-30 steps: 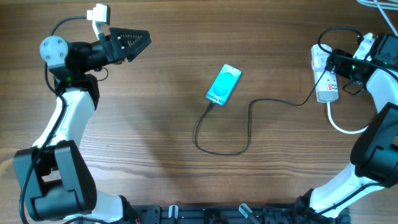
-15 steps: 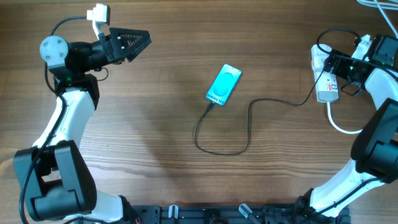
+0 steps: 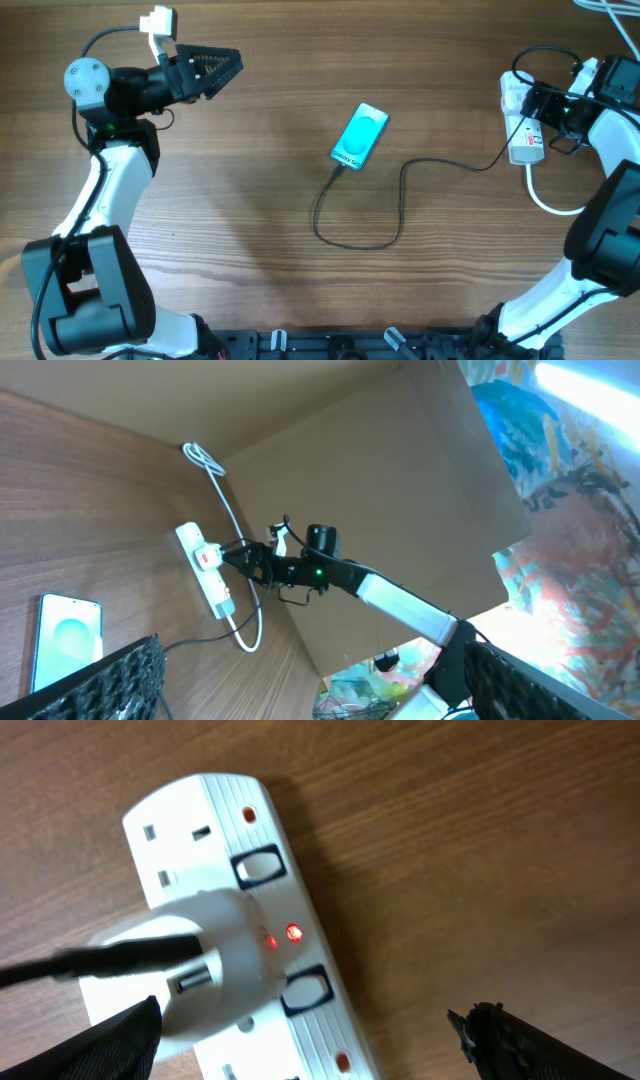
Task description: Plug charger to phone and switch on socket
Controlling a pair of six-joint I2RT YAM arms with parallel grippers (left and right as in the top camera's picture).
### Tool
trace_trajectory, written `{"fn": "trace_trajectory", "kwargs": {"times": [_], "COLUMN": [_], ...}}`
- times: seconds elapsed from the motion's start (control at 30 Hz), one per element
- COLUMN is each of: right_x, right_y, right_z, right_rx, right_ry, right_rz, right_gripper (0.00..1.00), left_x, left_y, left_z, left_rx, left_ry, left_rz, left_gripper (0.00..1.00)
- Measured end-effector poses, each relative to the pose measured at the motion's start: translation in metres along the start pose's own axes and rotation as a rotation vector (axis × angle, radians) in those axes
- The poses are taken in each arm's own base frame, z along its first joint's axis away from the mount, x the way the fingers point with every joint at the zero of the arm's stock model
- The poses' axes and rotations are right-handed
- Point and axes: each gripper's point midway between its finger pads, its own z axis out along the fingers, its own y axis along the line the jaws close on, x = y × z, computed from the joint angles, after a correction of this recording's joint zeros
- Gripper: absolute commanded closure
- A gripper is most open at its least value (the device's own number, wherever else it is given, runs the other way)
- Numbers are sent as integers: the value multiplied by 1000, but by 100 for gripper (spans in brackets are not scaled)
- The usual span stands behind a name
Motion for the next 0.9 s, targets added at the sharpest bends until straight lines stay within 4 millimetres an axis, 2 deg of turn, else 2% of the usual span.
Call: {"fn": "trace_trajectory", "kwargs": {"times": [0.2, 0.37, 0.9], "right_x": [-1, 3, 3], "right_y": [-18, -28, -33], "right_z": [-16, -19, -20], "right_rx": [118, 180, 206], "right_ry": [1, 17, 16], "right_rz": [-40, -46, -46], "right_gripper": [0, 0, 0], "left_x": [0, 0, 0], "left_y": [0, 0, 0], "left_z": [0, 0, 0], "left_rx": [0, 0, 0], "left_ry": [0, 0, 0], "left_rz": [0, 0, 0], "left_gripper": [0, 0, 0]}}
